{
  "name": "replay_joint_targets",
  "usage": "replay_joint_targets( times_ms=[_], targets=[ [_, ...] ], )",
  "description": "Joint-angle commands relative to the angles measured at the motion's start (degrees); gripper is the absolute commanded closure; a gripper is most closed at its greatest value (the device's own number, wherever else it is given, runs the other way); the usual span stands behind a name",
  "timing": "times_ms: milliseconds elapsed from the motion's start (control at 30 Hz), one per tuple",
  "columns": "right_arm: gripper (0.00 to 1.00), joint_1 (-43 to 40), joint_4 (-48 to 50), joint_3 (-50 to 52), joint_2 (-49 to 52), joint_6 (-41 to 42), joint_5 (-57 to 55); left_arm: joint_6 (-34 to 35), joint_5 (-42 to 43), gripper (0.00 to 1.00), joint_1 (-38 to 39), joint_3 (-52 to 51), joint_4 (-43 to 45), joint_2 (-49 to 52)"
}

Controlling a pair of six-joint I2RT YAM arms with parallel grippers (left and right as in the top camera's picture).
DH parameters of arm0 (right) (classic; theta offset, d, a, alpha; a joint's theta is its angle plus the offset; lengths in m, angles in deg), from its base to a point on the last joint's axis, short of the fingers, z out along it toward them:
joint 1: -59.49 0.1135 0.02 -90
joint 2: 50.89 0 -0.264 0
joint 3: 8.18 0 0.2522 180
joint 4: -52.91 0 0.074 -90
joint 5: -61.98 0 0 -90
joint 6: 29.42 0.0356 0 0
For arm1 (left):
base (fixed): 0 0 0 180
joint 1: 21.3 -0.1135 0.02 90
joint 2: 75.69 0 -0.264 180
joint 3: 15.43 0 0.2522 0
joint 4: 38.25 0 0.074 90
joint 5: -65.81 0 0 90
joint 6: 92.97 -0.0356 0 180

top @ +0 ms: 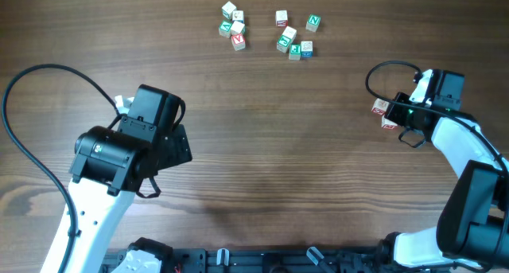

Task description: Form a circle

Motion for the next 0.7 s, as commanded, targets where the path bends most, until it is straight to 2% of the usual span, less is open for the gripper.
replay_joint_targets(
  times_ms=[0, 667],
  targets=[
    [0.96, 0.2, 0.0, -0.9, 0.7, 0.3, -1.0, 1.0, -0.7, 0.00, -0.4, -0.2, 0.1, -0.6],
    [0.96, 0.2, 0.0, -0.9, 0.7, 0.3, -1.5, 1.0, -0.7, 0.00, -0.4, -0.2, 0.1, -0.6]
  ],
)
